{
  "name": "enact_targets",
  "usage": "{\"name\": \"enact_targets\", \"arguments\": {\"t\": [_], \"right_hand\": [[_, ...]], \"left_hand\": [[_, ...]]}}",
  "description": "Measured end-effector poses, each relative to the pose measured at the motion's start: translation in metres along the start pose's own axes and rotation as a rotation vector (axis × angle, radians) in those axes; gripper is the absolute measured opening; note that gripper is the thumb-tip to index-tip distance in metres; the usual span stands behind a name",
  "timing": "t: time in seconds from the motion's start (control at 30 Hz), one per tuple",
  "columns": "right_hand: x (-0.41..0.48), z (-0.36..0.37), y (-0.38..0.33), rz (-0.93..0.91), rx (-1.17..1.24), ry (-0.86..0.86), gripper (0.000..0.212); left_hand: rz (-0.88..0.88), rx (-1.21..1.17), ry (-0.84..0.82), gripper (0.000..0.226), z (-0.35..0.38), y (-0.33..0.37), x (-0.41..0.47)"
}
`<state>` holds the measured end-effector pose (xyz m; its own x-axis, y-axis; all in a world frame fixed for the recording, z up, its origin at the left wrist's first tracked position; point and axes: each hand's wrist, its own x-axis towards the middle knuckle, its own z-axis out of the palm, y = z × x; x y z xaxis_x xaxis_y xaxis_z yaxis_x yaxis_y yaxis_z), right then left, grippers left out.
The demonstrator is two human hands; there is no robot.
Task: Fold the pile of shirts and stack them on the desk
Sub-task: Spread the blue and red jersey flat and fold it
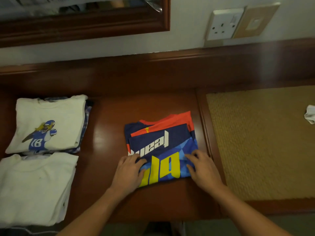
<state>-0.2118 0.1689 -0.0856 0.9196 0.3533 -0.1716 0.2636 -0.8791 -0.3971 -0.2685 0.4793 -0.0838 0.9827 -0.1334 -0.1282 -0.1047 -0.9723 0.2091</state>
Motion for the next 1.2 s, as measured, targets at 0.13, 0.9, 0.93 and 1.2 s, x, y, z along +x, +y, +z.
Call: {"name": "enact_targets", "arguments": {"t": [0.13,0.9,0.93,1.2], "right_hand": [[-0.002,-0.006,-0.008,0.291,-0.006,-0.034,0.060],[0.021,-0.008,0.002,0.363,0.045,0.027,0.031],[0.027,-0.009,0.001,0.320,-0.038,0.092,0.030],[0.031,0.007,-0.065,-0.316,-0.178,0.022,0.040]], "left_hand": [[-0.152,-0.026,-0.017,0.043,-0.003,0.008,0.007],[0.425,0.267,-0.210,0.055,-0.015,0.026,0.149],[0.362,0.312,-0.201,0.059,-0.014,0.013,0.146],[-0.187,0.081,-0.406,0.053,-0.028,-0.026,0.125]]}}
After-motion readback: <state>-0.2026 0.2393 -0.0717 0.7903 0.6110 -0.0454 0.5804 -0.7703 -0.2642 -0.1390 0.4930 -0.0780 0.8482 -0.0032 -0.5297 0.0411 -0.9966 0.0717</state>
